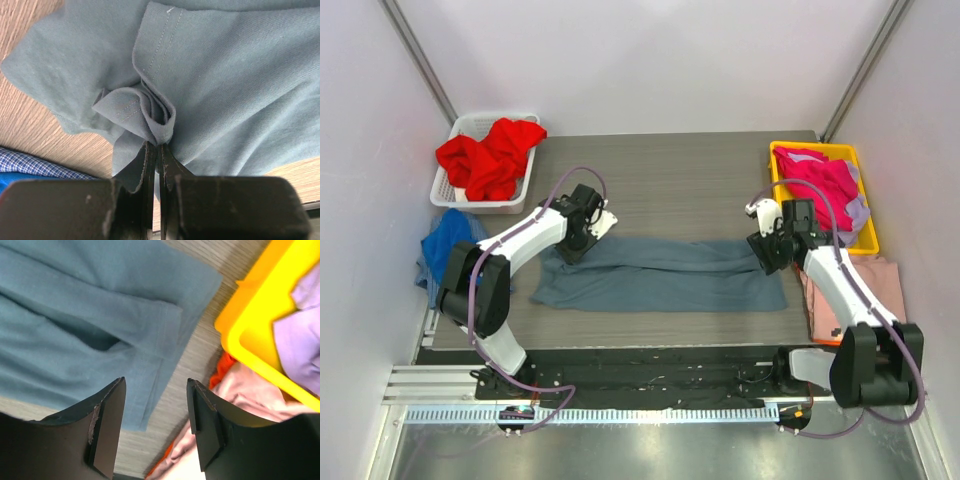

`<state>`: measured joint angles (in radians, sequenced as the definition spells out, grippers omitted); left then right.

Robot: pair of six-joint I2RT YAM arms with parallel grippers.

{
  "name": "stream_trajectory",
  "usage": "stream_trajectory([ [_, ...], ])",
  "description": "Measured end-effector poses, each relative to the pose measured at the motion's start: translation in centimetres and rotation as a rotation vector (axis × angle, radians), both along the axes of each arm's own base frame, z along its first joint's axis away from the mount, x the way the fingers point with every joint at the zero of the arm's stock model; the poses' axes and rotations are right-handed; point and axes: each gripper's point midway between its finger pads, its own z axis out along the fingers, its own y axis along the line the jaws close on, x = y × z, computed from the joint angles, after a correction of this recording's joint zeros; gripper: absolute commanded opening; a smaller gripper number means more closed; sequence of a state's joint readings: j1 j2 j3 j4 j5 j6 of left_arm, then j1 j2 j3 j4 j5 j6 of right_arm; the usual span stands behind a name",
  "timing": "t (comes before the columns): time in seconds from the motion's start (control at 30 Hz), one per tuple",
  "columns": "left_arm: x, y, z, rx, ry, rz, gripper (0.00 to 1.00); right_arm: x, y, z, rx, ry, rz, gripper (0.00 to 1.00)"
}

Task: Fold and stack the t-shirts
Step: Fold the other side of the tshirt into a rectangle

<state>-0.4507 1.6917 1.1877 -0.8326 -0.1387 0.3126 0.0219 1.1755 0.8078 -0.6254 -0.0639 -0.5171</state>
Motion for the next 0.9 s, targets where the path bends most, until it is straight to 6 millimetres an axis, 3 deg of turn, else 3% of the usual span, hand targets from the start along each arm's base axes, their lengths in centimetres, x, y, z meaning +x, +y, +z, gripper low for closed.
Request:
stream_trajectory([
  [0.13, 0.0, 0.0, 0.0, 0.0, -0.001, 0.001, 0.02, 1.9, 0.4, -0.9, 0.026, 0.035, -0.009, 0.59],
  [0.4, -0.5, 0.3, -0.3, 0.008, 0.014, 0.018, 0.02, 6.2, 0.8, -0.4, 0.048, -0.007, -0.019, 0.58],
  [0.7, -2.2, 1.4, -1.4, 0.046, 0.057, 0.024, 0.03, 6.7, 0.9, -0.4, 0.052, -0.018, -0.02, 0.58],
  [0.77, -2.3, 1.5, -1.3, 0.048, 0.055, 0.025, 0.09, 6.8, 0.9, -0.5, 0.054, -0.02, -0.02, 0.58],
  [0.9, -2.2, 1.5, -1.1, 0.047, 0.046, 0.024, 0.39, 6.9, 1.0, -1.3, 0.061, 0.001, -0.023, 0.58],
])
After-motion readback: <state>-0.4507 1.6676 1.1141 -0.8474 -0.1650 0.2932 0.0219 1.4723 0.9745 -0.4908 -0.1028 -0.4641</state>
